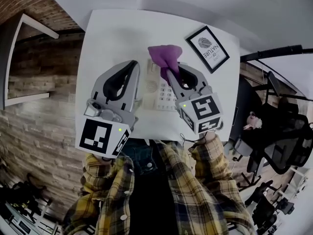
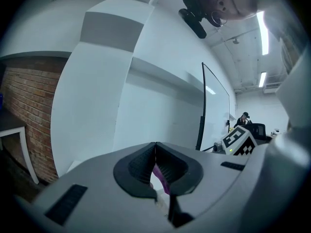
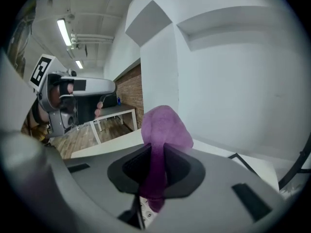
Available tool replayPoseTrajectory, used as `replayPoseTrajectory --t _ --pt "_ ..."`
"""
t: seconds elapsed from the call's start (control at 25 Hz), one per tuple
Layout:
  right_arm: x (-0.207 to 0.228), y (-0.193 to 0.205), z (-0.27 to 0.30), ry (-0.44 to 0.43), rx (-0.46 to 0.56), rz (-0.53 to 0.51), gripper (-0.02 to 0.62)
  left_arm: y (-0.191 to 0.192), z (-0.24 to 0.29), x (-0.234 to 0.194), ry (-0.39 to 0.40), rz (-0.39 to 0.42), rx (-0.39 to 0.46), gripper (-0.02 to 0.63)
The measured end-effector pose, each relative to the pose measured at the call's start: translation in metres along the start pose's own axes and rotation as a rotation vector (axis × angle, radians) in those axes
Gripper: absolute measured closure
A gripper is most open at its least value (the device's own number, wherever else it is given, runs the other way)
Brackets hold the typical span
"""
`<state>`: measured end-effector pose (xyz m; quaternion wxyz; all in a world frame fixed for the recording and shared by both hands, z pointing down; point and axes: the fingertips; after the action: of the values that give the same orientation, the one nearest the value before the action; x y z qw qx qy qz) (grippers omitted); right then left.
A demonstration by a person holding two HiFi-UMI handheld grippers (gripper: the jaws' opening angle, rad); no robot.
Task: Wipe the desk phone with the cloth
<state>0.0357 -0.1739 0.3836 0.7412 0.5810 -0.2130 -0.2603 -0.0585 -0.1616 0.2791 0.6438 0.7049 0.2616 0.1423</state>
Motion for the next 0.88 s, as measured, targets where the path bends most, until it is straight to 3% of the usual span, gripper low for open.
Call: replayPoseTrajectory --t 0.36,0.56,0.88 --pt "-0.008 0.066 0.04 -0.09 -0.223 -0.103 0.531 0.025 -0.013 -0.018 -0.041 -0.034 -0.044 0.591" --pt "-0.007 0.083 0.051 -0.091 -0.307 -0.166 0.531 0.028 -0.019 -0.025 -0.056 -0.046 -0.053 0.591" --pt "-0.009 0.102 0.057 -0.098 -0.386 -0.135 0.531 0.024 -0.025 -0.036 -0.092 -0.039 -0.043 0.591"
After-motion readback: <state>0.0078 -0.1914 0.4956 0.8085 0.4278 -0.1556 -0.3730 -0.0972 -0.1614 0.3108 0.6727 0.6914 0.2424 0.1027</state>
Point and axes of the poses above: the fingertips, and each gripper's own axes: z forward along the fingers, x to its right, y out of its underside, and after that the axes turned 14 degrees about x, right-handed
